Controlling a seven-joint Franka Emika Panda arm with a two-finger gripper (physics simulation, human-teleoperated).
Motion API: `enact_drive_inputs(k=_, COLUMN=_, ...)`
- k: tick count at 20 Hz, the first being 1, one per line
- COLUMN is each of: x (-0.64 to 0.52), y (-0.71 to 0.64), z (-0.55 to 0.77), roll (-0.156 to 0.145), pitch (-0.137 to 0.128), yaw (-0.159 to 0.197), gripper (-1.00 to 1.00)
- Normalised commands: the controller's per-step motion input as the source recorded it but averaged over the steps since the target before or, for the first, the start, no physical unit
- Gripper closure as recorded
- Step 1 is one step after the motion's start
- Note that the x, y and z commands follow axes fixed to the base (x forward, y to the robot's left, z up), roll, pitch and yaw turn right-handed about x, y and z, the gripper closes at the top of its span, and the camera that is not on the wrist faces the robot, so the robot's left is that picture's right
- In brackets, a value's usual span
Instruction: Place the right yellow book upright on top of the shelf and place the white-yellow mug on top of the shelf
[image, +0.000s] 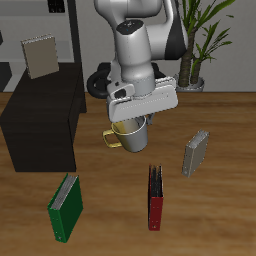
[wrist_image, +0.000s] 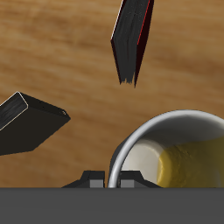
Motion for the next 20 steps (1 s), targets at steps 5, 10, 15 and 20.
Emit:
enact_drive_inputs(k=5, x=-0.35, y=-0.26, z=0.58, roll=-0.016, pitch=-0.072, yaw=-0.032, gripper=1.00)
enact_drive_inputs(k=10, x=-0.26, y=-0.25, z=0.54, roll=-0.054, pitch=-0.073, yaw=-0.043, gripper=1.00)
enact_drive_inputs(k=15, x=-0.17, y=-0.21, z=0.45, roll=-0.026, pitch=-0.038, yaw=-0.072, gripper=1.00)
enact_drive_inputs(k=20, x=-0.19, y=-0.50, z=0.65, roll=-0.068, pitch=-0.053, yaw=-0.126, gripper=1.00)
